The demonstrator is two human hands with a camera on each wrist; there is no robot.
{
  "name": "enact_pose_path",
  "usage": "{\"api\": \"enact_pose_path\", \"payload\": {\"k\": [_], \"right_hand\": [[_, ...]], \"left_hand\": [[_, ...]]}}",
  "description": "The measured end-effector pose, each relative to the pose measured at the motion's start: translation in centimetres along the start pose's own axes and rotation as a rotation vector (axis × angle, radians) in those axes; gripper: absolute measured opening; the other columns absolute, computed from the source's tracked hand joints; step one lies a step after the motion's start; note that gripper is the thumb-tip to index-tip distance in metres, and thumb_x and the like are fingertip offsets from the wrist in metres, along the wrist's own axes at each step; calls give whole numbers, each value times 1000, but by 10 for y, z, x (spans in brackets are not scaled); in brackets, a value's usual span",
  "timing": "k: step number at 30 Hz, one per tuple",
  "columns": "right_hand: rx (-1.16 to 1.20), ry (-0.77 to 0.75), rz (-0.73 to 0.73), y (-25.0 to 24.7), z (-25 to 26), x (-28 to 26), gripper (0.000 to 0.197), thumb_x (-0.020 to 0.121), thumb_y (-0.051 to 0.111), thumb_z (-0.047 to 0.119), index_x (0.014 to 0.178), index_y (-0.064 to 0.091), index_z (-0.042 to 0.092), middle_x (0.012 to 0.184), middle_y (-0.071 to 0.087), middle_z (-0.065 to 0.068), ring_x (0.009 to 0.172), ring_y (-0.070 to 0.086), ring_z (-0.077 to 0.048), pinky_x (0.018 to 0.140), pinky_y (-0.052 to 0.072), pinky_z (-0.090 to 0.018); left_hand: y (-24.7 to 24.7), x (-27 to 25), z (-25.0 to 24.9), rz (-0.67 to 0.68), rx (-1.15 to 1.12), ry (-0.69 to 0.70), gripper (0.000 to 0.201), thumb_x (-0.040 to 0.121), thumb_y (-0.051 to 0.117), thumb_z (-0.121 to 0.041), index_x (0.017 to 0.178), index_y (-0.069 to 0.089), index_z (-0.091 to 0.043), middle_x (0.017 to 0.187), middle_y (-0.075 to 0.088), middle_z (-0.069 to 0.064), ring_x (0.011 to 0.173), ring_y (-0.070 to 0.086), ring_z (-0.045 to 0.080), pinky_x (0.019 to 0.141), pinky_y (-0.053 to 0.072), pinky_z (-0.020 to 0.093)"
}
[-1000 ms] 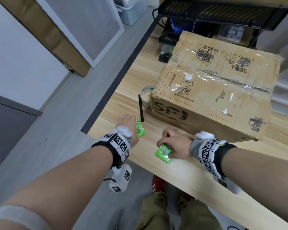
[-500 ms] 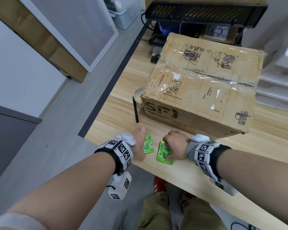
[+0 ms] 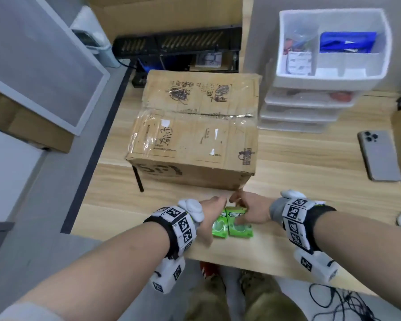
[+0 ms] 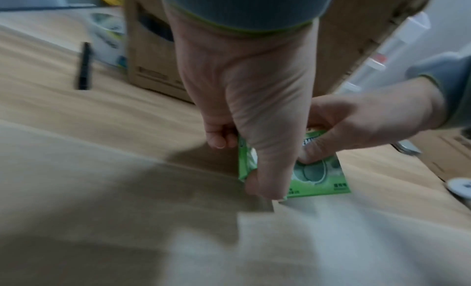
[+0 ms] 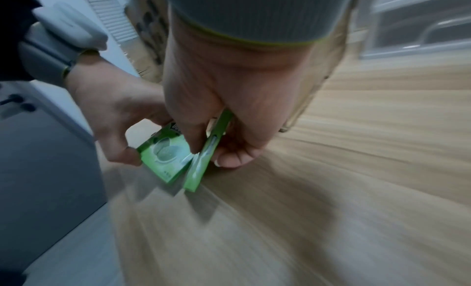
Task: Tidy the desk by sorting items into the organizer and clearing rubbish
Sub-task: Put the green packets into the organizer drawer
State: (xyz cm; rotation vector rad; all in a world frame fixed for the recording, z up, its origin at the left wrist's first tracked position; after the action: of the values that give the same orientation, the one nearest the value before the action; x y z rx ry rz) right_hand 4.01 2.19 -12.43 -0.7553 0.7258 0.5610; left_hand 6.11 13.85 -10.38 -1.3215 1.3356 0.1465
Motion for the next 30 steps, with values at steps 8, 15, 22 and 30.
{"api": "enact_pose_path", "payload": {"k": [8,15,22,30], "right_hand": [[370,77,-87,-53,-98,-65,28,82,79,33,99,69,13,87,72,-3,72,66,-16,60,52,-22],[577,70,-169,-107,-144,-109,15,87,74,20,97,63,16,82,64,-3,64,59,-12,54,48,-21],[830,16,-359,-175,-132,-102,29,82,73,18,109,67,13,95,71,-8,90,65,-19,91,53,-40],[1121,-79,-425,-228,-91,-57,33,73,85,24,100,69,11,102,74,-13,87,70,-22,71,56,-30]], "left_hand": [[-34,48,-119,-37,7,133,81,46,83,-37,100,23,-27,92,48,-1,76,61,23,64,59,46],[-93,71,-201,-163,104,214,82,58,86,-23,116,28,-20,116,35,3,83,60,27,63,51,39],[-184,67,-210,-423,65,172,73,69,79,-31,129,40,-14,121,37,8,94,58,28,77,52,38],[-325,1,-158,-1060,287,13,43,71,62,-22,111,56,-6,115,49,14,101,47,31,83,45,39]]}}
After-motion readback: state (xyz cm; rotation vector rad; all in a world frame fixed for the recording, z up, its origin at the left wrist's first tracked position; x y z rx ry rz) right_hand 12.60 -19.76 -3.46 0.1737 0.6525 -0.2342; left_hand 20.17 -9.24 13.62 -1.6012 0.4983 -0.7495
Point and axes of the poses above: each hand's wrist, its own x-axis towards the middle knuckle, its own y-axis out of the palm, z = x × y, the point moved 8 cm from there along x, towards the middle knuckle
